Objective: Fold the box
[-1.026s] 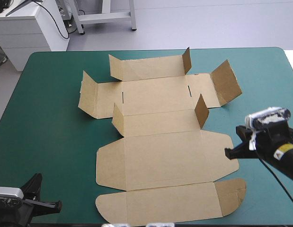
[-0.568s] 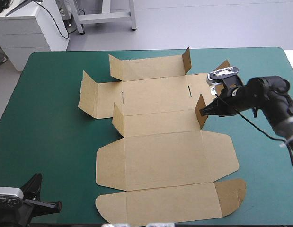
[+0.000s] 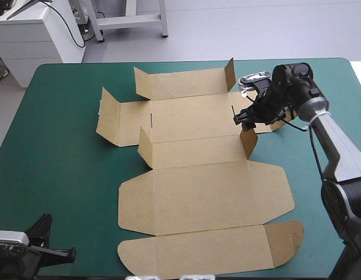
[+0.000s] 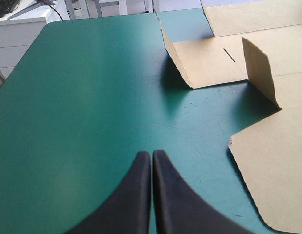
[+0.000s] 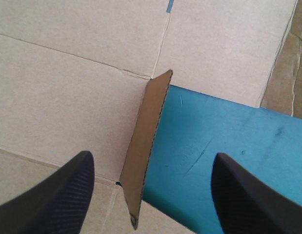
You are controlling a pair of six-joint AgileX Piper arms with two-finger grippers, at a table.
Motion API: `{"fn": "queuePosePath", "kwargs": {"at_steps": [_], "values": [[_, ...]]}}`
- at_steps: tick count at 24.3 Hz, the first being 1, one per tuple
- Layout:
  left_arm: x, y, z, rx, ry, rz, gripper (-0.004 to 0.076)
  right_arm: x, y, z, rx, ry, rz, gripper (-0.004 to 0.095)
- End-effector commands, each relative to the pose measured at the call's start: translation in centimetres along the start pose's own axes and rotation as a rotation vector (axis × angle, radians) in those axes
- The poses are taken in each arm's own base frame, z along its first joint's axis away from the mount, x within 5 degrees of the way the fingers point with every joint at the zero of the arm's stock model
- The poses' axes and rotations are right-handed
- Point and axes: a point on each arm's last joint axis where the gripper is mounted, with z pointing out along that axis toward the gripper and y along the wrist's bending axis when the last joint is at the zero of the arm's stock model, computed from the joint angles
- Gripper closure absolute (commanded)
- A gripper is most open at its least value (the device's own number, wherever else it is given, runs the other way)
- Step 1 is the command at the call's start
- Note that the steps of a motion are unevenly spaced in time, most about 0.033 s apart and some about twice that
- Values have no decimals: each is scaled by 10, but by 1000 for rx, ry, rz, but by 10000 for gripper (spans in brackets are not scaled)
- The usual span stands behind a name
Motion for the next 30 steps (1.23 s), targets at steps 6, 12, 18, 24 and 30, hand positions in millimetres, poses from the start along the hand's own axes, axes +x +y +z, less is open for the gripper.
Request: {"fn": "queuePosePath", "kwargs": {"at_steps": [6, 12, 18, 24, 30], "values": [[-11, 0, -5, 2, -100, -14, 731, -8, 0, 10, -20, 0, 8, 280], [-11, 0, -5, 2, -100, -14, 731, -7, -1, 31, -42, 67, -27, 786], [-11, 0, -5, 2, -100, -14, 731, -11, -1, 27, -41, 47, -162, 929], [-11, 0, -5, 2, -100, -14, 731, -20, 8, 16, -124, -35, -349, 929], [-11, 0, -5, 2, -100, -14, 731, -25, 36, 12, -162, -76, -560, 929]]}}
